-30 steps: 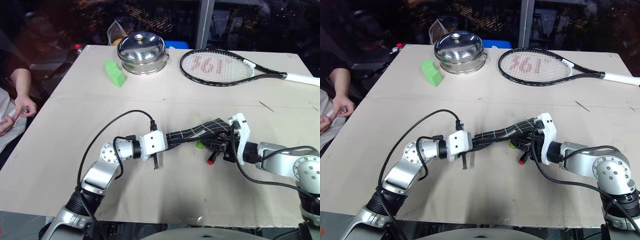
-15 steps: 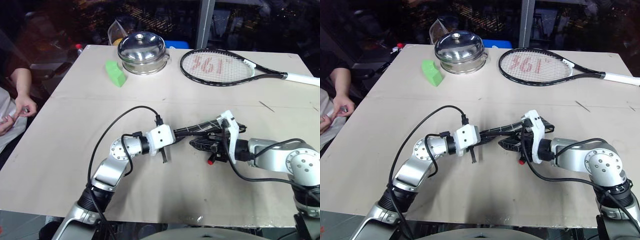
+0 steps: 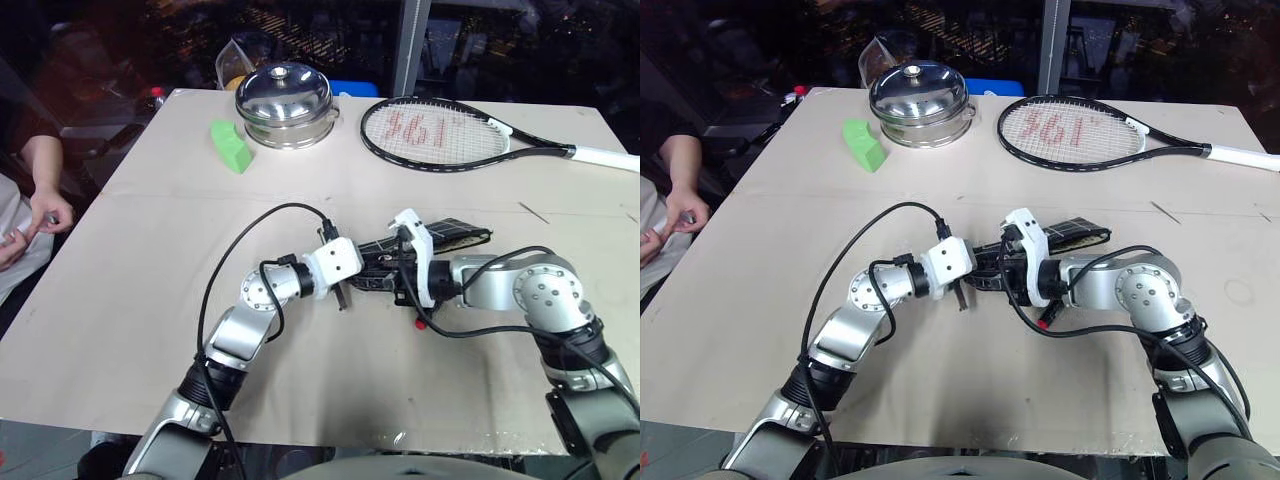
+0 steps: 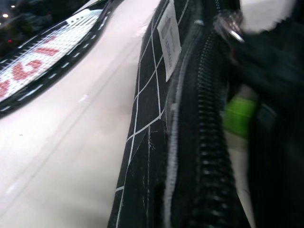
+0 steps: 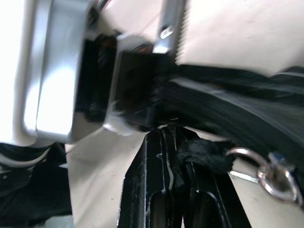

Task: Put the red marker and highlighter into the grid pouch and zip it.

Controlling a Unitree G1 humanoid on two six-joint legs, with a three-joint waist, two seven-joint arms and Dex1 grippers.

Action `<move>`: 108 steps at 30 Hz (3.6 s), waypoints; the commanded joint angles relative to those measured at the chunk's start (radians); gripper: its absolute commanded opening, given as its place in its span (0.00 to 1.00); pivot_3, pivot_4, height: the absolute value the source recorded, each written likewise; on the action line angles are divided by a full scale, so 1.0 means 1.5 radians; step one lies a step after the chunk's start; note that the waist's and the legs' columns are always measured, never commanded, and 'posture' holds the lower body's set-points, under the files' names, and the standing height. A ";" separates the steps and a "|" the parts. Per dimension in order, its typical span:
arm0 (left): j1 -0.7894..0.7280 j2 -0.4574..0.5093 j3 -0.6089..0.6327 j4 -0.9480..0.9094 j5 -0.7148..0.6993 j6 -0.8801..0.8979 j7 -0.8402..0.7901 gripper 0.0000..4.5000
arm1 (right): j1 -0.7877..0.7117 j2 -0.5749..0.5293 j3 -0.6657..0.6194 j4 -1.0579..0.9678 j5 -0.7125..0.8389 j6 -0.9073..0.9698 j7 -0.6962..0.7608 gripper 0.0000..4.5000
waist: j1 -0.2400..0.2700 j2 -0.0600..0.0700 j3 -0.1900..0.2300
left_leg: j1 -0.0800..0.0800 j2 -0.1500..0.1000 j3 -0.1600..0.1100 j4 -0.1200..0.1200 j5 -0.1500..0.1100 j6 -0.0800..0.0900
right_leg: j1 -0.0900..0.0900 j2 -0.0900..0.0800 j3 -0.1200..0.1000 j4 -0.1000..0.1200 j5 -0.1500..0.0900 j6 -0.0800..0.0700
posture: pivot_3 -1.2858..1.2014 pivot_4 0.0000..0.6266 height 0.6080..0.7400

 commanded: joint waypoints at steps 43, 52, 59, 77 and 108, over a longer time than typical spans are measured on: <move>0.017 0.161 0.123 -0.016 -0.040 -0.024 -0.022 0.00 | -0.223 -0.106 0.389 0.190 -0.900 -0.698 0.270 0.20 | -0.001 0.000 0.001 | -0.007 0.001 0.001 0.001 0.003 -0.004 | -0.008 0.005 -0.001 0.002 0.000 0.000 | 0.52 0.24 1.00; 0.028 0.175 0.149 0.017 -0.051 -0.016 -0.011 0.00 | -0.151 -0.100 0.234 0.144 -0.892 -0.670 0.312 0.98 | 0.000 0.000 0.001 | -0.008 0.001 0.003 0.001 0.003 -0.005 | -0.010 0.003 -0.001 0.003 0.000 0.000 | 0.52 0.24 1.00; 0.015 0.180 0.158 0.058 -0.051 -0.032 -0.011 0.00 | -0.004 -0.052 -0.060 -0.222 -0.671 -0.131 0.259 0.98 | 0.000 0.000 0.001 | -0.007 0.001 0.002 0.002 0.004 -0.006 | -0.010 0.001 0.001 0.006 0.000 0.000 | 0.52 0.24 1.00; 0.006 0.177 0.149 0.096 -0.052 -0.058 -0.021 0.00 | 0.050 0.221 -0.051 -0.075 -0.719 0.261 -0.073 0.87 | -0.005 -0.004 -0.002 | -0.005 0.000 0.001 0.002 0.004 -0.007 | -0.011 0.004 0.000 0.011 -0.001 -0.002 | 0.52 0.24 1.00; 0.007 0.163 0.121 0.049 -0.058 -0.096 -0.066 0.00 | -0.228 -0.215 0.331 -0.135 -0.710 -0.086 0.276 0.16 | -0.003 -0.004 -0.001 | -0.007 0.000 0.001 0.002 0.003 -0.005 | -0.012 0.000 -0.001 0.011 -0.001 -0.002 | 0.52 0.24 1.00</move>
